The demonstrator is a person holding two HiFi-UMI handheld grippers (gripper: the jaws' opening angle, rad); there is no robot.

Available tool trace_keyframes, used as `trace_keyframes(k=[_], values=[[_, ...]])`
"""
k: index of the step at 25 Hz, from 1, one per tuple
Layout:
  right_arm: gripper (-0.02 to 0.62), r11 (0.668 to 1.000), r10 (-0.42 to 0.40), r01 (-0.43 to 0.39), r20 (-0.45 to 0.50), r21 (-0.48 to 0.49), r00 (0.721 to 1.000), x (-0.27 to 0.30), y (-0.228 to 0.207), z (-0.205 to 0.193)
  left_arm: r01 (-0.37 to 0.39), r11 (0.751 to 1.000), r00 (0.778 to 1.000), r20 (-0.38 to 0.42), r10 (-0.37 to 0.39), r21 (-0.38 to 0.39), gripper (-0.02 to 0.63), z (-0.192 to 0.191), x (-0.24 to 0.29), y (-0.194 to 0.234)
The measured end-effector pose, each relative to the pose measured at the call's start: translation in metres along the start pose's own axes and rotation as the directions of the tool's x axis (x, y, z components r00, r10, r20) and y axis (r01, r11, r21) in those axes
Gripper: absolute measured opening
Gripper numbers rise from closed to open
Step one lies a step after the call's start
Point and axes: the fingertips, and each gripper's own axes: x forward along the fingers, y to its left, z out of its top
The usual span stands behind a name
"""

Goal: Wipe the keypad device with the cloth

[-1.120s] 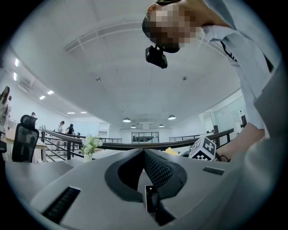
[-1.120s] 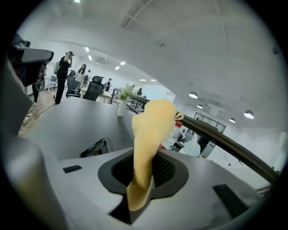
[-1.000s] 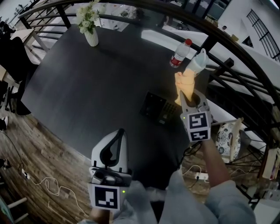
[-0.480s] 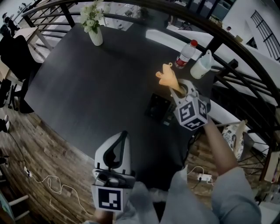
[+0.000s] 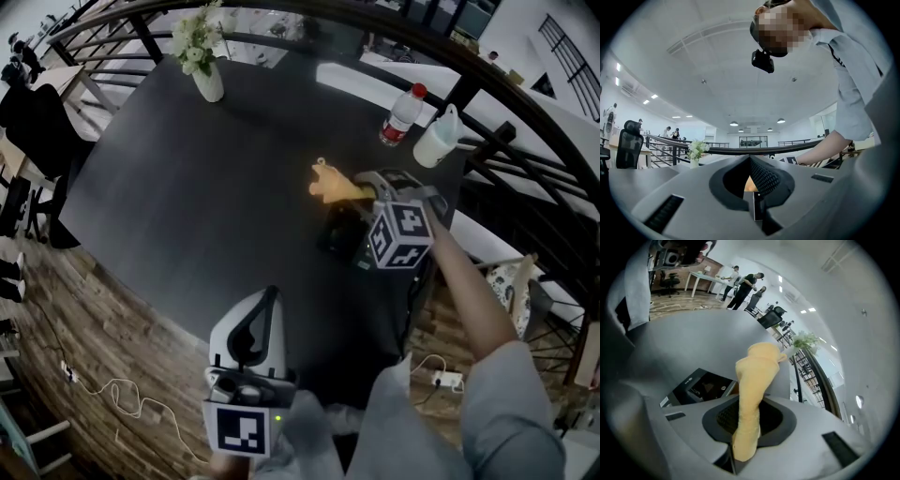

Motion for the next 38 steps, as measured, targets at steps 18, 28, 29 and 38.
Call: trace_keyframes(k=[18,28,29,38], values=[[0.071,0.996,0.093,-0.091,-0.096,0.021,0.991,-0.034,0.036,-0.058,0.023,1.0,1.0,0.007,-0.023,-0.004,0.012,0.002,0.002,-0.01],[0.071,0.956,0.004,0.03,-0.116,0.29,0.993,-0.065,0.049,-0.101,0.05,0.999,0.999,0.007,-0.05,0.007,0.012,0.004,0.005,-0.022],[0.071,0.939,-0.015,0.055,-0.12,0.338,0.993,-0.068,0.05,-0.106,0.052,0.999,0.999,0.008,-0.052,0.009,0.012,0.005,0.005,-0.023],[0.071,0.727,-0.113,0.162,-0.115,0.667,0.987,-0.083,0.092,-0.12,0.065,0.998,0.998,0.012,-0.065,0.015,0.012,0.01,0.004,-0.029]])
